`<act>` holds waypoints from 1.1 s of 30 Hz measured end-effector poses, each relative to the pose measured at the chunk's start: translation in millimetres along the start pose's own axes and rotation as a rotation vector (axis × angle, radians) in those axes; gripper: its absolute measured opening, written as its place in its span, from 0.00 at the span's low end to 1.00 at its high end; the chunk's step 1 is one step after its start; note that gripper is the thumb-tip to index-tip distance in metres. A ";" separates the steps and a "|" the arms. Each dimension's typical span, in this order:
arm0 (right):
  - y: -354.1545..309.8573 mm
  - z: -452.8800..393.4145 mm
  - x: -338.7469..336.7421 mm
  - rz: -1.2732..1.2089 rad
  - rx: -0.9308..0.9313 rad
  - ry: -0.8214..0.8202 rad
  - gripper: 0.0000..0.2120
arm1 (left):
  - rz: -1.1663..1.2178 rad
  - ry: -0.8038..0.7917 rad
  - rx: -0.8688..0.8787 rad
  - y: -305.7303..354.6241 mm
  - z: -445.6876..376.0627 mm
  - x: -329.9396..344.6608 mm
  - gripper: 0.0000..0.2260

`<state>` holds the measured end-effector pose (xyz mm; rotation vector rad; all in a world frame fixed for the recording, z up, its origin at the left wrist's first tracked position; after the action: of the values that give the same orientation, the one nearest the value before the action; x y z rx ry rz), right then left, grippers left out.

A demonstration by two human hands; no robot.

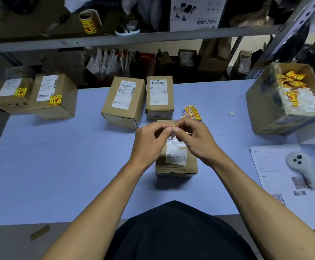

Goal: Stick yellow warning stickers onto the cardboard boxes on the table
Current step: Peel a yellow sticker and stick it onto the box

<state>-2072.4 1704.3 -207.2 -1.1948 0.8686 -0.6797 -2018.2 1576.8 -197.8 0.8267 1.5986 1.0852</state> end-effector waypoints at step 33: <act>194.5 57.3 -103.8 0.150 0.771 0.343 0.09 | 0.171 0.238 -0.567 -63.3 7.0 33.1 0.07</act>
<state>-2076.0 1867.0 -366.6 -0.3235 0.8478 -0.9933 -2020.8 1585.1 -269.0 0.4658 1.3122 1.7075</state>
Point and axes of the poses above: each hand's wrist, its own z-axis away from the middle knuckle, its own x-axis out of the palm, y = z × x, the point moved 8 cm from there along -z, towards the middle knuckle, and after that the axes turned 4 degrees about x, right-handed, at the moved point
